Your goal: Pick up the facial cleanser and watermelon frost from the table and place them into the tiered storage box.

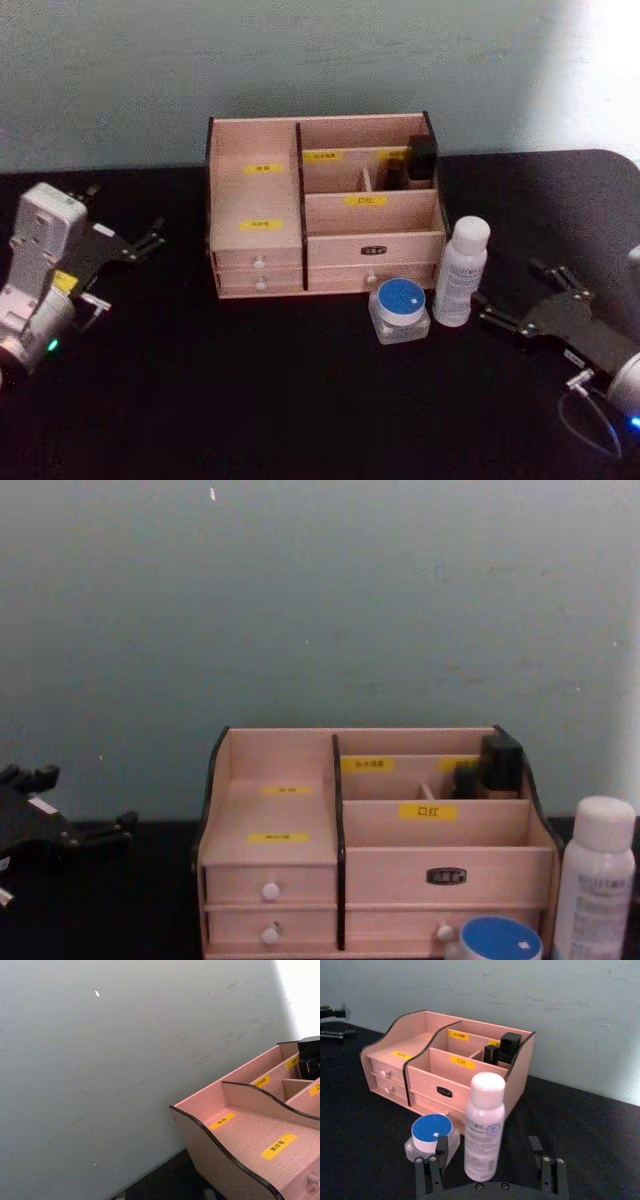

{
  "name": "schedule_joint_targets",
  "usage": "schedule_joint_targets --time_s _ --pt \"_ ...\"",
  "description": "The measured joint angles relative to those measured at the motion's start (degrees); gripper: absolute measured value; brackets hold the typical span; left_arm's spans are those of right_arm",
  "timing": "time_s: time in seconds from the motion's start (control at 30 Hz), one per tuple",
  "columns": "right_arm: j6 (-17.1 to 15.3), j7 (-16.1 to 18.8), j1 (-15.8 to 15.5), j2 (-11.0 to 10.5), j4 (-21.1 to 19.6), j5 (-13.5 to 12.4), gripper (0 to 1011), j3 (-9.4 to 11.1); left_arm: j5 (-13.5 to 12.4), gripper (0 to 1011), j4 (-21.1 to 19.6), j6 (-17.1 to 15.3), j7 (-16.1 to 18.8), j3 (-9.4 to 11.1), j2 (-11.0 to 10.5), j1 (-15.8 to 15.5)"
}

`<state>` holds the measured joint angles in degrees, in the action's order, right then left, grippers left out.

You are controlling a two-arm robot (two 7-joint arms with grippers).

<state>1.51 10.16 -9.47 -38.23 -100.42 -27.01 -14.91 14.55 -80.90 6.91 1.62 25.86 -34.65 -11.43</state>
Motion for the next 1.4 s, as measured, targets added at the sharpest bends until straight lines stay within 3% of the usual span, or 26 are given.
schedule_joint_targets --time_s 0.3,0.73,1.4 --pt "-0.8 2.7 4.1 4.3 4.3 -0.1 1002 -1.5 0.0 1001 0.0 0.0 0.0 0.0 0.0 0.0" --pt "-2.1 4.9 9.1 8.7 9.9 1.1 1002 -2.0 0.0 1001 0.0 0.0 0.0 0.0 0.0 0.0" --pt "-3.2 7.2 12.2 11.9 13.6 4.1 1002 -1.9 0.0 1001 0.0 0.0 0.0 0.0 0.0 0.0"
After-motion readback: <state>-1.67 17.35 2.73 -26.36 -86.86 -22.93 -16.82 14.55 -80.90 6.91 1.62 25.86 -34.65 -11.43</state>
